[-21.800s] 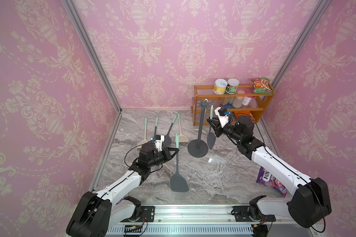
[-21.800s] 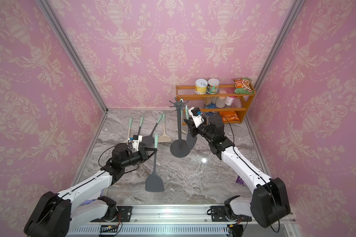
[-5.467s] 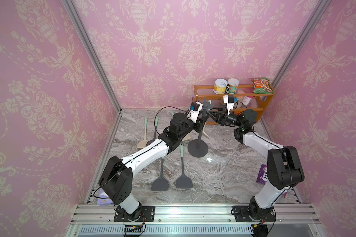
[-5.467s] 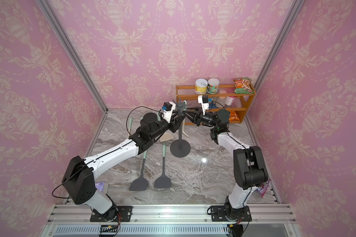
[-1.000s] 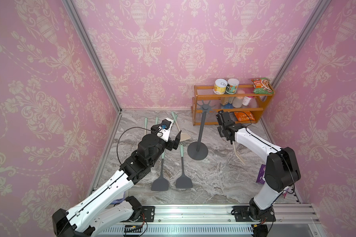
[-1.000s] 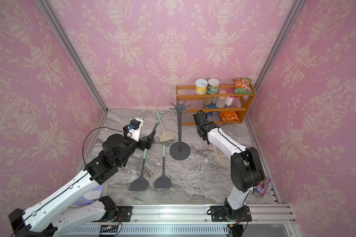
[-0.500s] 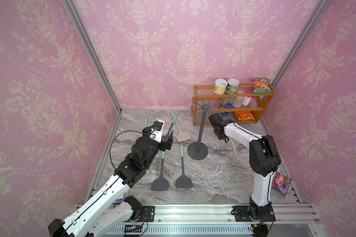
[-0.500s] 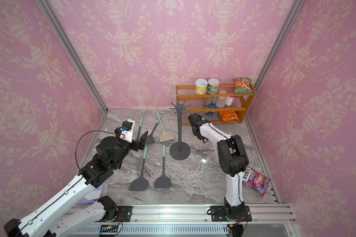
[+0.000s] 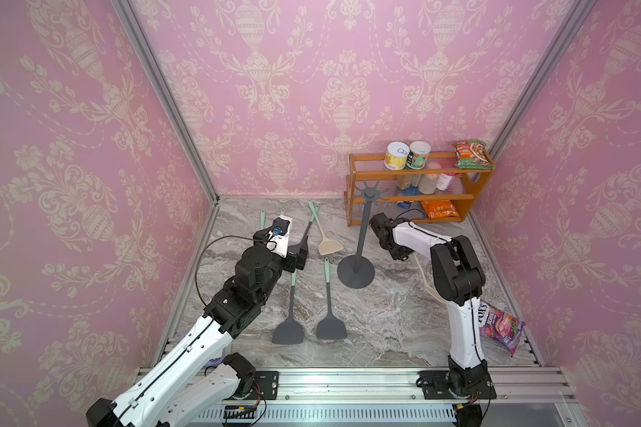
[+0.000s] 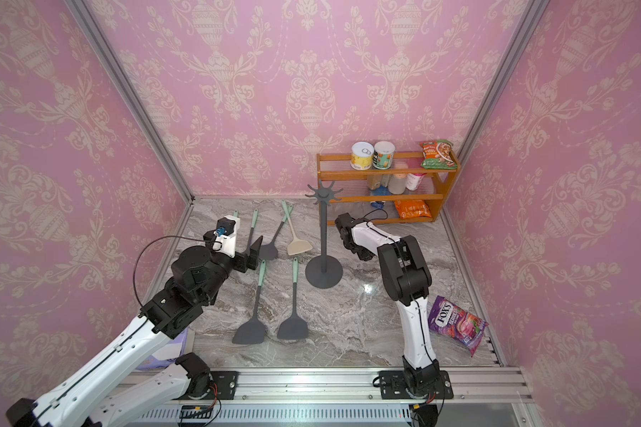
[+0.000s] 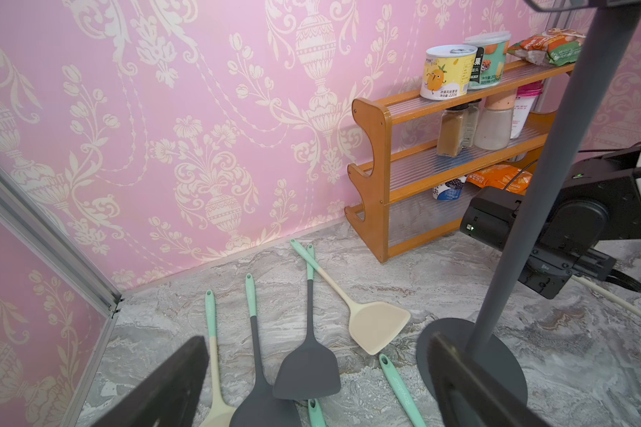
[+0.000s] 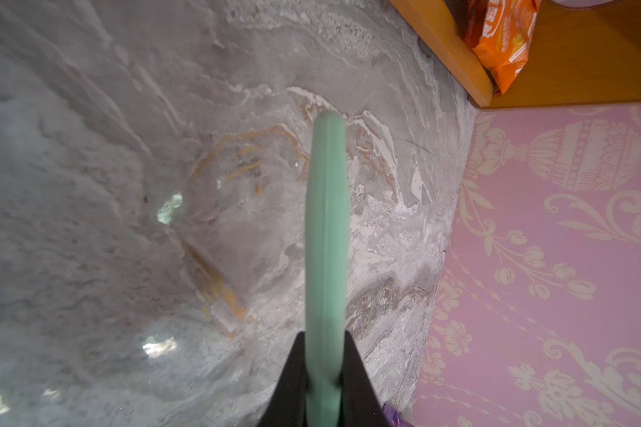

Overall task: Take the spatula off the kitchen utensil rack
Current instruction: Place the spatula at the center of the board.

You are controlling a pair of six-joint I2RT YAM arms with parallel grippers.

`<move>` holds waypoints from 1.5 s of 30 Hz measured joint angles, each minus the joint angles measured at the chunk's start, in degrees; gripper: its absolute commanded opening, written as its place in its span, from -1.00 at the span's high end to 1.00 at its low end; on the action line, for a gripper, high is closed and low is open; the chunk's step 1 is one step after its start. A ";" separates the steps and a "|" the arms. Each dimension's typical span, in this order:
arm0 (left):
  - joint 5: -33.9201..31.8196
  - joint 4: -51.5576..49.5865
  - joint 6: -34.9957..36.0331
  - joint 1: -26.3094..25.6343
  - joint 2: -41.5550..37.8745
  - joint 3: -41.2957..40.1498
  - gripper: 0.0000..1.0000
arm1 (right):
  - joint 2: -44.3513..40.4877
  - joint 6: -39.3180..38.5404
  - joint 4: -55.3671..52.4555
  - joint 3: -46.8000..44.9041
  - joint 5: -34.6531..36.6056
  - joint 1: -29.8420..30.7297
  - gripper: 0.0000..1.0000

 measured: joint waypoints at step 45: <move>2.01 1.57 -12.55 20.15 1.49 -7.34 -0.99 | -50.18 1.05 28.26 -36.04 -41.94 -14.36 -0.99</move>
